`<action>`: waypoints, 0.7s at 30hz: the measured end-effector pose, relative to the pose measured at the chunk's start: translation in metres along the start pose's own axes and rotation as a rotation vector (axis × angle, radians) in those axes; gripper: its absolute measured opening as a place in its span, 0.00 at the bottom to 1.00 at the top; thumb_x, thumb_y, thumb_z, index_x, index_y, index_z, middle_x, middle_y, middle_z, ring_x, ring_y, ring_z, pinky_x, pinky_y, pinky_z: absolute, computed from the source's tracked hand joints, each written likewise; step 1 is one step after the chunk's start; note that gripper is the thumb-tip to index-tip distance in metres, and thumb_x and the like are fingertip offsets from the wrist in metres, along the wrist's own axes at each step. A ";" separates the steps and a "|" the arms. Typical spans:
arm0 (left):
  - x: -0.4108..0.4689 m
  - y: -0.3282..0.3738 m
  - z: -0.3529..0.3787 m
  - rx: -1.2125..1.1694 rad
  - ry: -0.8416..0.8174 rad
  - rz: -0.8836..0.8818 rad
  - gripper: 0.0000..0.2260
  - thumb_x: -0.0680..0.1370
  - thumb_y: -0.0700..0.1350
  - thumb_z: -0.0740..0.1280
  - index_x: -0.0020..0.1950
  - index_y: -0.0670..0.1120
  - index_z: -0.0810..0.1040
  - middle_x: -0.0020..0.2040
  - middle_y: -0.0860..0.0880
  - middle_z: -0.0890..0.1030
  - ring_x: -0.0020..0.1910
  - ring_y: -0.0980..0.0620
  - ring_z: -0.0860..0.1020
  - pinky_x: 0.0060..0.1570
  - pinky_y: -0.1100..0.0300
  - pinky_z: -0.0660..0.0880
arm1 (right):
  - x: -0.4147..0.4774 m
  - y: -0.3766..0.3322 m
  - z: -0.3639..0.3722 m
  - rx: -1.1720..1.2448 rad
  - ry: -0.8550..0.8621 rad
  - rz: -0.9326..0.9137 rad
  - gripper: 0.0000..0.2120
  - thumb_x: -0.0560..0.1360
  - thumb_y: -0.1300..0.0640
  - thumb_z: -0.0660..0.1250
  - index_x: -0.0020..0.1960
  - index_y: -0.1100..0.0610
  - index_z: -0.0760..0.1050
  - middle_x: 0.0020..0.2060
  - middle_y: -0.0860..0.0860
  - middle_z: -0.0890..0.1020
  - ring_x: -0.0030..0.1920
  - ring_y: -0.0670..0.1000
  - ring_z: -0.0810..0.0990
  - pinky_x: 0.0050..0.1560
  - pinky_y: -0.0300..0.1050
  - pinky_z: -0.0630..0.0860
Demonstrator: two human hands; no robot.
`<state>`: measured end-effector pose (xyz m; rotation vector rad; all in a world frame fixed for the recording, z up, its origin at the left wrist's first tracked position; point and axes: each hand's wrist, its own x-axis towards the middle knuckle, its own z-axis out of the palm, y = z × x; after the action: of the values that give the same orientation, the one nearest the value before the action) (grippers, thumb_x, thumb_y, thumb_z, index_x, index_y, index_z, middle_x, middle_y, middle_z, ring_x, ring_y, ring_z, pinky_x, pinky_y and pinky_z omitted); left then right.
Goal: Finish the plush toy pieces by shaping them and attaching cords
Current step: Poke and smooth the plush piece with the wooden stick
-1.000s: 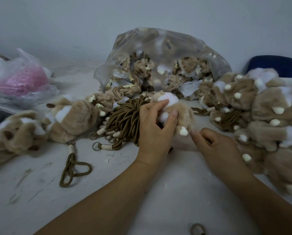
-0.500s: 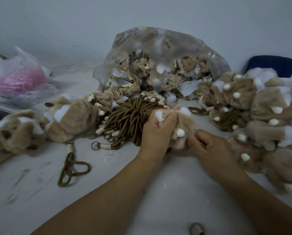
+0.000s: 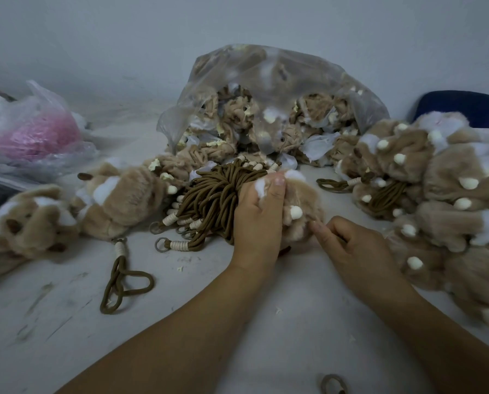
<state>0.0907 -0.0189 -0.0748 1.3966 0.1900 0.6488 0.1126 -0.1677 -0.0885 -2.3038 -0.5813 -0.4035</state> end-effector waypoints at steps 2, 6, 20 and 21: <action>0.002 0.002 -0.001 0.009 0.026 -0.002 0.08 0.81 0.54 0.65 0.55 0.53 0.79 0.56 0.49 0.81 0.56 0.54 0.80 0.60 0.51 0.77 | -0.001 0.001 -0.001 -0.015 0.010 -0.006 0.25 0.70 0.29 0.51 0.31 0.50 0.65 0.28 0.39 0.75 0.30 0.43 0.73 0.28 0.43 0.62; 0.000 0.004 0.000 -0.002 0.003 -0.004 0.06 0.80 0.54 0.65 0.52 0.54 0.79 0.56 0.48 0.81 0.56 0.53 0.80 0.60 0.51 0.78 | -0.001 -0.002 -0.001 -0.021 0.037 -0.021 0.23 0.72 0.31 0.52 0.30 0.47 0.63 0.29 0.38 0.74 0.32 0.42 0.73 0.28 0.42 0.61; -0.014 0.000 0.009 -0.012 -0.015 0.042 0.11 0.78 0.56 0.63 0.51 0.51 0.79 0.47 0.51 0.83 0.48 0.57 0.81 0.51 0.58 0.78 | -0.003 -0.012 0.003 0.059 0.036 0.036 0.24 0.69 0.30 0.49 0.30 0.48 0.66 0.30 0.37 0.76 0.32 0.43 0.74 0.30 0.43 0.63; -0.015 -0.001 0.009 -0.018 -0.016 0.043 0.12 0.77 0.57 0.63 0.51 0.51 0.80 0.47 0.52 0.83 0.48 0.57 0.82 0.51 0.58 0.79 | -0.003 -0.012 0.003 0.060 0.040 0.038 0.24 0.68 0.30 0.49 0.31 0.49 0.67 0.30 0.38 0.77 0.31 0.43 0.74 0.31 0.43 0.63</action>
<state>0.0837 -0.0344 -0.0780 1.3909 0.1412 0.6737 0.1043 -0.1585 -0.0855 -2.2405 -0.5222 -0.4077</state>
